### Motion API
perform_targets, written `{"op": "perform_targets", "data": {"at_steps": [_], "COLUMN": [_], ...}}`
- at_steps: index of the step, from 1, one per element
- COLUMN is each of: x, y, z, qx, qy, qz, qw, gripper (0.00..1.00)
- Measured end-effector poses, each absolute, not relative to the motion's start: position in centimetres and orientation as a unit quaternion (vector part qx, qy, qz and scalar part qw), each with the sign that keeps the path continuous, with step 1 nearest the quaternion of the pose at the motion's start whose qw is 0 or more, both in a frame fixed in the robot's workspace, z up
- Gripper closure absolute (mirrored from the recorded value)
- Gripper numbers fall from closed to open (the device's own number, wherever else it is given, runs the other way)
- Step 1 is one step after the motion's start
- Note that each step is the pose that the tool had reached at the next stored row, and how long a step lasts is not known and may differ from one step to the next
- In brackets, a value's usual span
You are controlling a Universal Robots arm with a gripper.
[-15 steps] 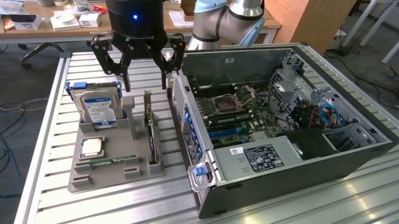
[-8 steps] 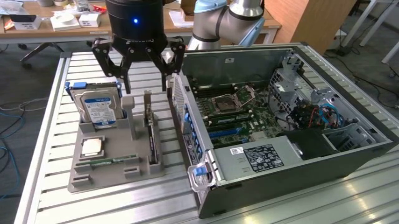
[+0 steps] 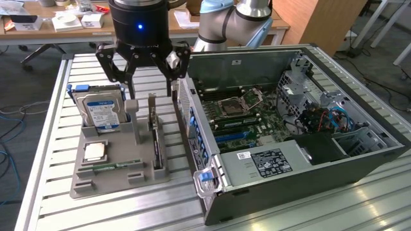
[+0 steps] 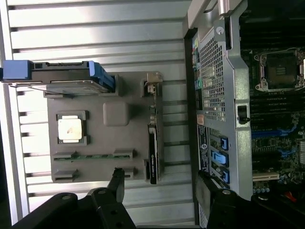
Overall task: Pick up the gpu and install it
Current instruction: 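Pick up the gpu and move the gpu toward the slot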
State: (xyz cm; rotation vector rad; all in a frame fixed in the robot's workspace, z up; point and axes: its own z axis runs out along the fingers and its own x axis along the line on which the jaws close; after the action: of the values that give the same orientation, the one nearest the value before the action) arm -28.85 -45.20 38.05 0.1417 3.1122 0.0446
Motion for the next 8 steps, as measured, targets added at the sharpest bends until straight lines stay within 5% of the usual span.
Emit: {"op": "perform_targets", "data": {"at_steps": [8], "x": [-28.85], "y": [-45.2], "z": [37.54], "qx": [0.047], "qy": [0.999], "qz": [0.015], "qw": [0.013], "gripper": [0.29]}}
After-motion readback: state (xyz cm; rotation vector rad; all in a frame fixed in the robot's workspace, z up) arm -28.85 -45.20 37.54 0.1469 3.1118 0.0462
